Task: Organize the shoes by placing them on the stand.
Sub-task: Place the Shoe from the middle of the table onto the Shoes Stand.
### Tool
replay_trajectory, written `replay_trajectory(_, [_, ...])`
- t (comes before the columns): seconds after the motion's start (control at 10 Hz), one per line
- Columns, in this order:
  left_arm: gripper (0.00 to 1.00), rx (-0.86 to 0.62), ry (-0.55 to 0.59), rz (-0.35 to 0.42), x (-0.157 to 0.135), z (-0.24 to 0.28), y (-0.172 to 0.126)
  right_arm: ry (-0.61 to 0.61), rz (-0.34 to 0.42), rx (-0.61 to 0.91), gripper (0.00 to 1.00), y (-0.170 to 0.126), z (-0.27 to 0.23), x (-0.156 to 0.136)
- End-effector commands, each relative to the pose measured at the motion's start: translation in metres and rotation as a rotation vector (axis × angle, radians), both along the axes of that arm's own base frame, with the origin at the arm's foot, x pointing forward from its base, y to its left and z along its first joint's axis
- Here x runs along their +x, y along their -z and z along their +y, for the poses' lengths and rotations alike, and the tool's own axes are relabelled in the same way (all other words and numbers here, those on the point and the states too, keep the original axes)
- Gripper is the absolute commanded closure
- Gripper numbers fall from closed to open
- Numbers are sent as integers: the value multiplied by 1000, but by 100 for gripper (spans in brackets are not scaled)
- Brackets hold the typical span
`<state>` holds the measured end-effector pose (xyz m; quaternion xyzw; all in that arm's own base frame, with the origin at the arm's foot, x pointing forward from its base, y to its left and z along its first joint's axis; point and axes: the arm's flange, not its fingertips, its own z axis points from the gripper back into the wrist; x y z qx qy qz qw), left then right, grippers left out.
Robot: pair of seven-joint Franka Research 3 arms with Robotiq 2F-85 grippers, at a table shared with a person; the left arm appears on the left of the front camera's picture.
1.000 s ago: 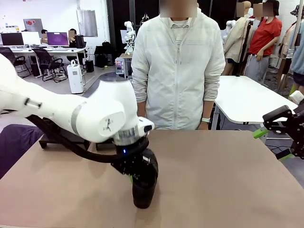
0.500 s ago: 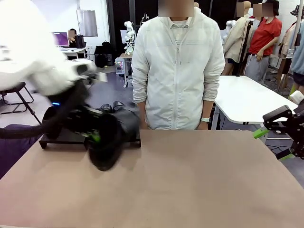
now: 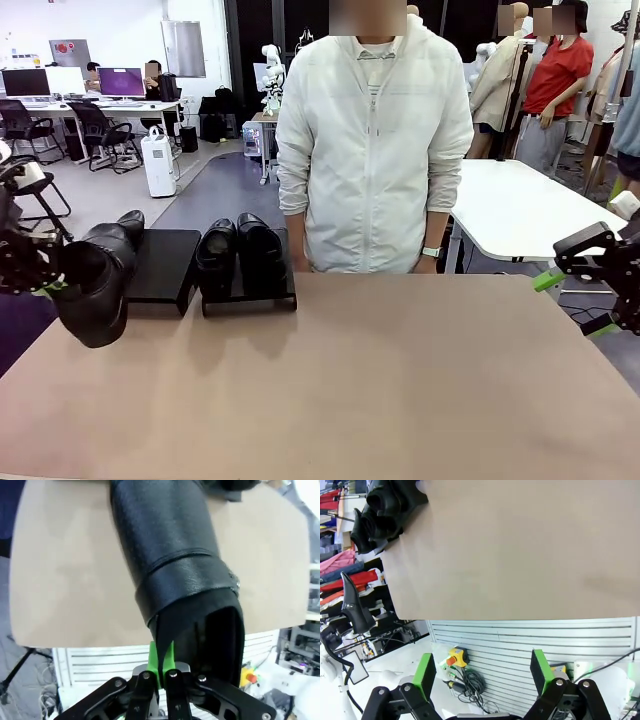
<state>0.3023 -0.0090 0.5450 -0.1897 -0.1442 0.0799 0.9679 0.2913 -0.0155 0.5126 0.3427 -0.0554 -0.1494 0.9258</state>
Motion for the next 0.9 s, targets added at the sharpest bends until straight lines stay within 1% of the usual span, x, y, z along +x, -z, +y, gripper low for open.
replay_trajectory(0.0, [100, 38, 79, -39, 1, -34, -14, -21, -20, 28, 0, -2, -1, 2])
replay_trajectory(0.4, [100, 38, 79, -39, 1, -34, -14, -21, -20, 28, 0, -2, -1, 2])
replay_trajectory(0.5, [100, 61, 85, -21, -2, -39, -8, -21, -20, 28, 0, -2, -1, 2])
replay_trajectory(0.6, [100, 123, 100, -36, 44, -31, -12, -21, -20, 28, 0, -2, -1, 2])
replay_trajectory(0.7, [100, 173, 191, -95, 90, -23, -10, -21, -20, 28, 0, -2, -1, 2])
replay_trajectory(0.8, [100, 242, 173, -196, 128, -10, -3, -21, -20, 28, 0, -2, -1, 2])
